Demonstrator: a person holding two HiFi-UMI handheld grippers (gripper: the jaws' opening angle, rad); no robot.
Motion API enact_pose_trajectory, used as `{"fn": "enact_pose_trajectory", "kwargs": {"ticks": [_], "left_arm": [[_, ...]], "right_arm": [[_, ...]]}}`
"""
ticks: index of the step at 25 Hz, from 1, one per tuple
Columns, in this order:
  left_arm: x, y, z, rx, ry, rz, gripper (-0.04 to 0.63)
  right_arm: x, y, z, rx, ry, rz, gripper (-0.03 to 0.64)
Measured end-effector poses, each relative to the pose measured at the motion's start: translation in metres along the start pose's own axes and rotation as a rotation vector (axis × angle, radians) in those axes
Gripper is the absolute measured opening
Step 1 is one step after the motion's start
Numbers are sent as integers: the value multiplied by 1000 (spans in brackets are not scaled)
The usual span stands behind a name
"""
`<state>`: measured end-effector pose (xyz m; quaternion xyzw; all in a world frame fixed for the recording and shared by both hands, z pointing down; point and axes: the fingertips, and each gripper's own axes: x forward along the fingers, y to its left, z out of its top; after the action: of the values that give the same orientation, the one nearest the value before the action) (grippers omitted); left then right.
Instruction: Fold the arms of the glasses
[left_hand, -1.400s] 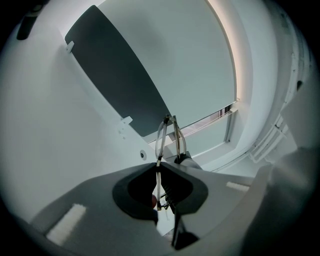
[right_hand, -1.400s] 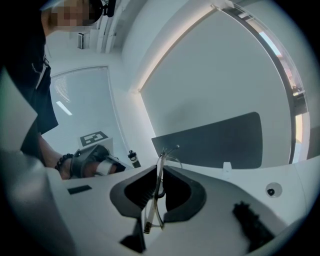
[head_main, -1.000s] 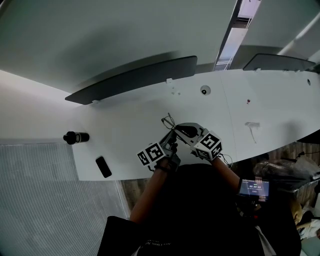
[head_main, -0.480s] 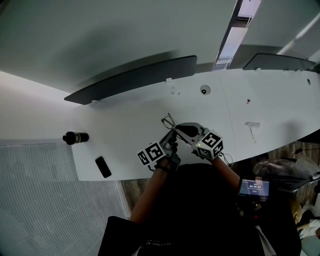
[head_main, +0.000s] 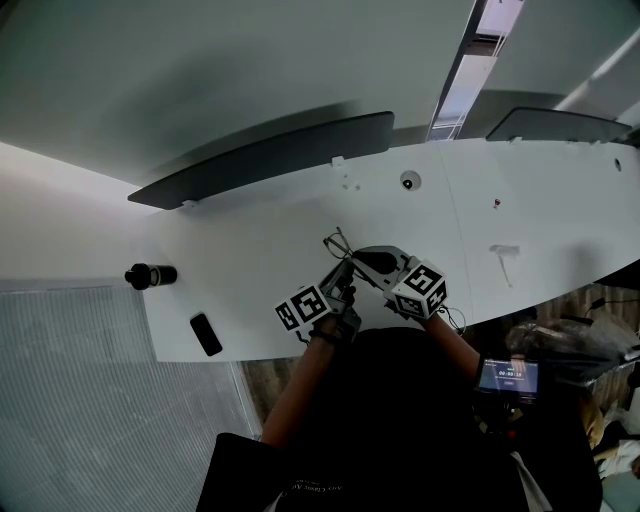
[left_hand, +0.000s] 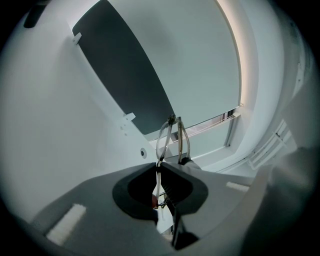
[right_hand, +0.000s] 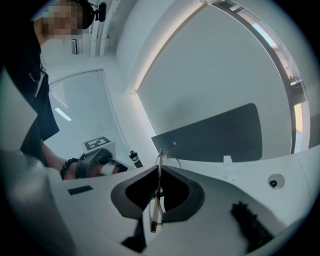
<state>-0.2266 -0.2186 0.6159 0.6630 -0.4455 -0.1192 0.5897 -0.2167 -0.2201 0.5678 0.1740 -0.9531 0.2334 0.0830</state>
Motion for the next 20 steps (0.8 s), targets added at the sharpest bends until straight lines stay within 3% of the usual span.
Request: {"fn": "enact_pose_trajectory", "kwargs": {"ticks": [14, 20], "left_arm": [[0, 3, -1, -26, -4, -3, 31], [-7, 17, 5, -81, -47, 23, 31]], "right_arm": [[-2, -2, -1, 1, 2, -3, 21], [-9, -9, 1, 22, -23, -17, 18]]}}
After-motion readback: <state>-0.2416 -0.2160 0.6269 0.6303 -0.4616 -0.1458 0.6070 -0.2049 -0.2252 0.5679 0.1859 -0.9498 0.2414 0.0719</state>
